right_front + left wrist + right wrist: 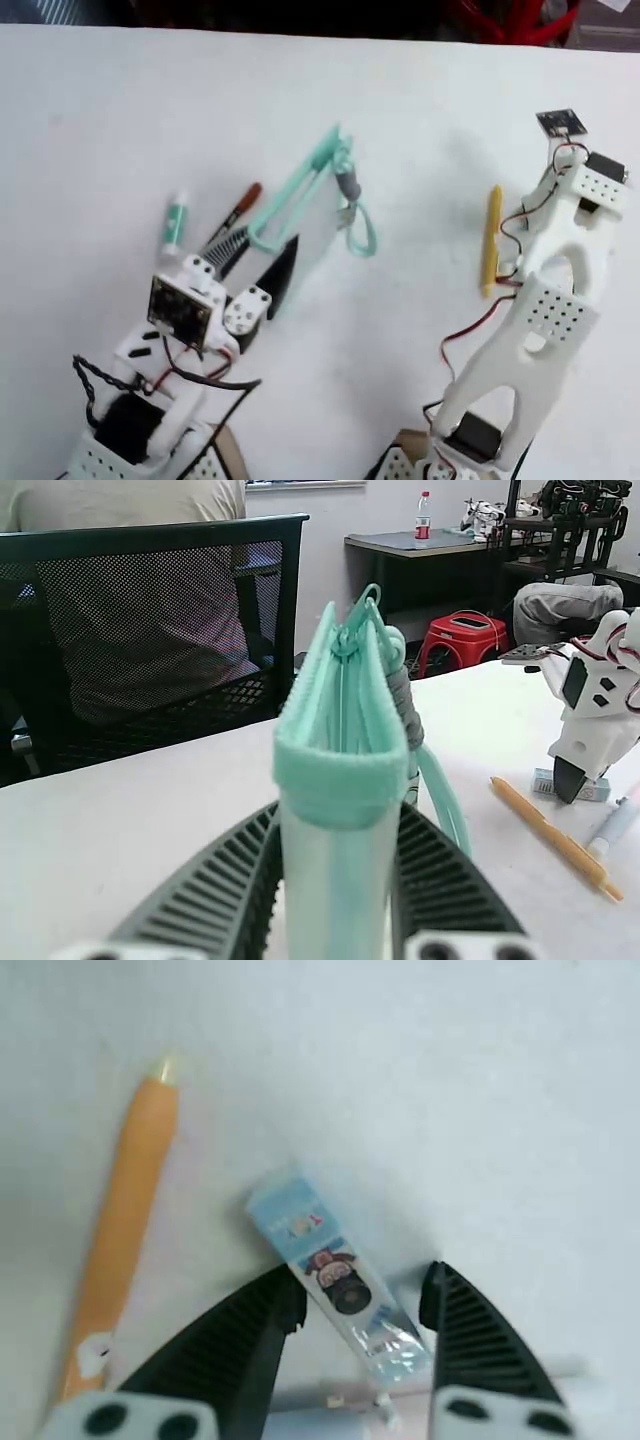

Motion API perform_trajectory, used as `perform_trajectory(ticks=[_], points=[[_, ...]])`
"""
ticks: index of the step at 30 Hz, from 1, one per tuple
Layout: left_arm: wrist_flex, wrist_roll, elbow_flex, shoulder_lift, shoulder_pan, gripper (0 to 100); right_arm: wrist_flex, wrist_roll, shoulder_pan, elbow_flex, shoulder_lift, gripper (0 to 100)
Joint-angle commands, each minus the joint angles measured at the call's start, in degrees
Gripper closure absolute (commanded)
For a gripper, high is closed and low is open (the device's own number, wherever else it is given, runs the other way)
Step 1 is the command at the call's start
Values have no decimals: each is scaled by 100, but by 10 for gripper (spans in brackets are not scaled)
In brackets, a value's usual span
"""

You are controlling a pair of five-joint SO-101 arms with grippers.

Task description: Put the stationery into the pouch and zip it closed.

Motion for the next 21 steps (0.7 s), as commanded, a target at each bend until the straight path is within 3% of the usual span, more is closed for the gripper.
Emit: perform_trajectory(ticks=[1,5,12,15,21], points=[[53,-44,26,48,-40,858,277,79,40,-598,110,851],[53,-9,26,48,-48,857,637,62,-31,-1196,145,986],[70,0,26,48,-48,856,2220,44,-101,-2875,145,981],[97,0,26,66,-48,855,2316,-149,22,-3420,40,981],[62,9,176,66,-48,811,2316,-624,321,-2699,-1103,981]])
